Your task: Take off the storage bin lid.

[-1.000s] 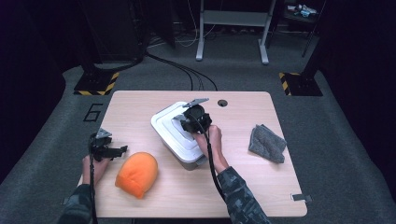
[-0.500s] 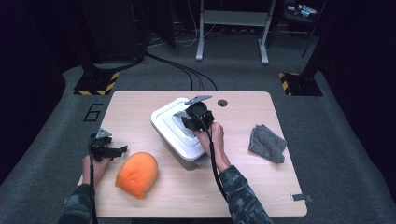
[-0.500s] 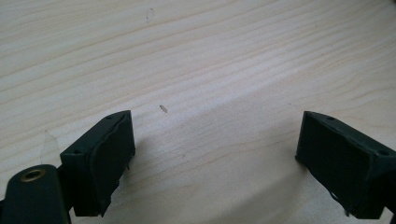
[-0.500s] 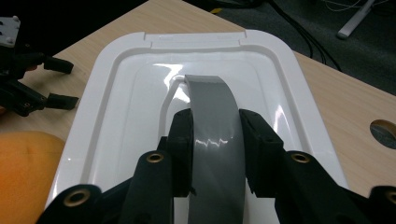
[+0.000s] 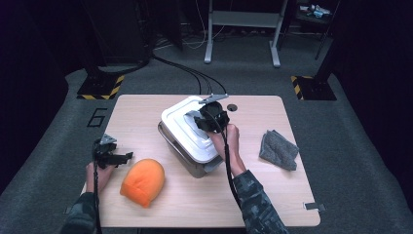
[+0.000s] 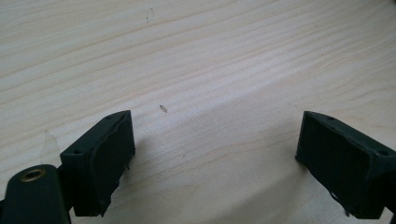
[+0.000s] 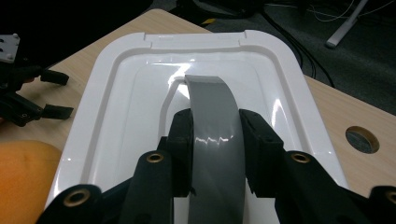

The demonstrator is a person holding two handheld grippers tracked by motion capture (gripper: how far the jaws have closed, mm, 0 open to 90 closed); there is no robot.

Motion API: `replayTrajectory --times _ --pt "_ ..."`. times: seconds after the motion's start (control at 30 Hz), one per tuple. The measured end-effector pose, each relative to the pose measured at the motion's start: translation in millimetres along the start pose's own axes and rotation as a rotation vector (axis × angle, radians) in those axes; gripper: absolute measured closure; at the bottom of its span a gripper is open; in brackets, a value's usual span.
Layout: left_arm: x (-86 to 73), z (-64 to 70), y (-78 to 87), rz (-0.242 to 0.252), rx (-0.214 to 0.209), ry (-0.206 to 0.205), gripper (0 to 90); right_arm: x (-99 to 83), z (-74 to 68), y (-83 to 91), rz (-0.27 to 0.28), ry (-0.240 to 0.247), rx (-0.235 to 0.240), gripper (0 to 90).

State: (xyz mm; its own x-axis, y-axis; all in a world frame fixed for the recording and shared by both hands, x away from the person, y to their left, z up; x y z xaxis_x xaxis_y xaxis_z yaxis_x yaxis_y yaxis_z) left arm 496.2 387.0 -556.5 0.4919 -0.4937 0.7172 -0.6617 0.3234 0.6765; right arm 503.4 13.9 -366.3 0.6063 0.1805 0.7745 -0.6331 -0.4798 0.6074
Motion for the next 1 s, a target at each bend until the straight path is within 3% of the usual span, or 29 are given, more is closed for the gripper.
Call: replayTrajectory --times 0.13,1.0 --pt "0.0 -0.1 0.0 -0.001 0.0 -0.001 11.1 1.9 7.1 2.3 0.014 0.024 -0.003 67.0" --pt "0.0 0.0 0.0 0.0 0.0 0.0 11.1 12.7 48.0 26.2 0.063 -0.042 -0.045 67.0"
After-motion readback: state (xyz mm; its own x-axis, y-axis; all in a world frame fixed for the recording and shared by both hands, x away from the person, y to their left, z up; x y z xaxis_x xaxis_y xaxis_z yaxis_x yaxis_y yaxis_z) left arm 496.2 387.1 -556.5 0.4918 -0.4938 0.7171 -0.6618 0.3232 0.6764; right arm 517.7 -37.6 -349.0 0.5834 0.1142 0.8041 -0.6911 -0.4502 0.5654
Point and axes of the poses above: each handheld gripper's, and its own axes: y roughly backward along the jaws, x roughly out of its top, z roughly to its right, the point moved 4 cm from there along -y, roughly forward along the jaws, and after that the axes turned 13 degrees about -y, right-handed, at the moved point
